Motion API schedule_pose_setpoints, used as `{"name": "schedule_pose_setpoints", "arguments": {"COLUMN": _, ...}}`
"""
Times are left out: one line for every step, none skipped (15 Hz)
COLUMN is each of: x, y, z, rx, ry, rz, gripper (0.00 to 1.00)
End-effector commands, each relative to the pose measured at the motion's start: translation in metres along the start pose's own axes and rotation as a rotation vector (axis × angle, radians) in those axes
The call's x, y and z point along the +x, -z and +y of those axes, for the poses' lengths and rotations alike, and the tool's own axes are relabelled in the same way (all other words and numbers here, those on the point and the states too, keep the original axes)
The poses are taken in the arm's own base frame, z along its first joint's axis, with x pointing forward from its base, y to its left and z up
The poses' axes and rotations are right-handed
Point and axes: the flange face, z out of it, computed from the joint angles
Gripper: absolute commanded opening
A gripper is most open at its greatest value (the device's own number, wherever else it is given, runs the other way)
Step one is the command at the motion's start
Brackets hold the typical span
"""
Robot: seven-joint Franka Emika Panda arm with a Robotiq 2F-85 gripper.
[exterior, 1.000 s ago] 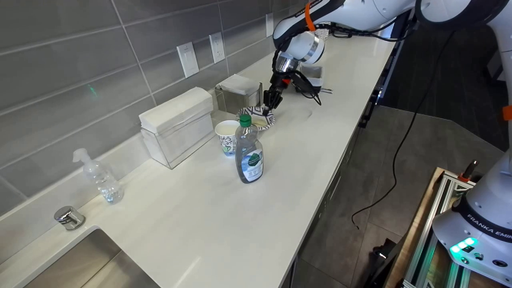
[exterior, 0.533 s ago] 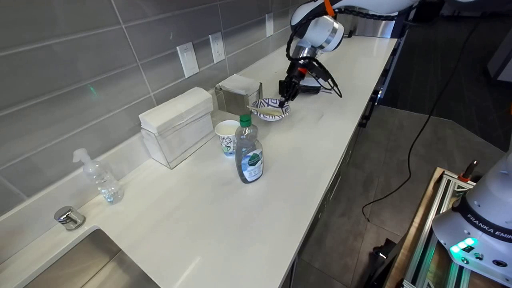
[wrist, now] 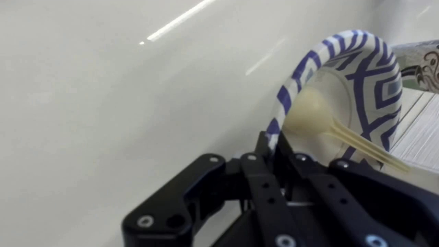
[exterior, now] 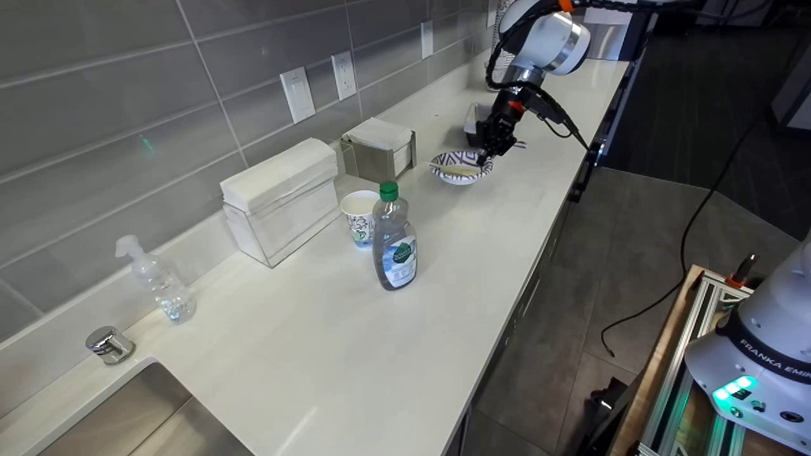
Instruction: Move the plate to the right
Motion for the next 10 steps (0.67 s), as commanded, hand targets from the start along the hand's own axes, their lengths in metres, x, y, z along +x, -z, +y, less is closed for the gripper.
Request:
{"name": "schedule_pose_setpoints", "arguments": {"x": -0.032, "y": 0.020, "z": 0.030, "rx": -0.025, "ry": -0.145, "rz": 0.103, "gripper": 0.01}}
{"name": "schedule_pose_setpoints", "arguments": {"x": -0.036, "y": 0.026, "z": 0.041, "rx": -0.038, "ry": -0.188, "rz": 0.140, "gripper": 0.01}}
{"name": "schedule_pose_setpoints", "arguments": {"x": -0.040, "y": 0.030, "z": 0.051, "rx": -0.051, "ry": -0.222, "rz": 0.171, "gripper": 0.01}}
{"name": "schedule_pose_setpoints", "arguments": {"x": -0.043, "y": 0.034, "z": 0.061, "rx": -0.062, "ry": -0.258, "rz": 0.211, "gripper": 0.01}}
{"name": "schedule_pose_setpoints", "arguments": {"x": -0.046, "y": 0.037, "z": 0.071, "rx": -0.074, "ry": -0.294, "rz": 0.252, "gripper": 0.01}}
{"name": "schedule_pose_setpoints", "arguments": {"x": -0.048, "y": 0.039, "z": 0.080, "rx": -0.089, "ry": -0.327, "rz": 0.289, "gripper": 0.01}}
{"name": "schedule_pose_setpoints", "arguments": {"x": -0.050, "y": 0.041, "z": 0.088, "rx": -0.100, "ry": -0.353, "rz": 0.323, "gripper": 0.01}}
{"name": "schedule_pose_setpoints", "arguments": {"x": -0.051, "y": 0.041, "z": 0.096, "rx": -0.108, "ry": -0.380, "rz": 0.360, "gripper": 0.01}}
{"name": "schedule_pose_setpoints", "arguments": {"x": -0.052, "y": 0.040, "z": 0.103, "rx": -0.112, "ry": -0.404, "rz": 0.397, "gripper": 0.01}}
{"name": "schedule_pose_setpoints", "arguments": {"x": -0.052, "y": 0.038, "z": 0.109, "rx": -0.115, "ry": -0.426, "rz": 0.431, "gripper": 0.01}}
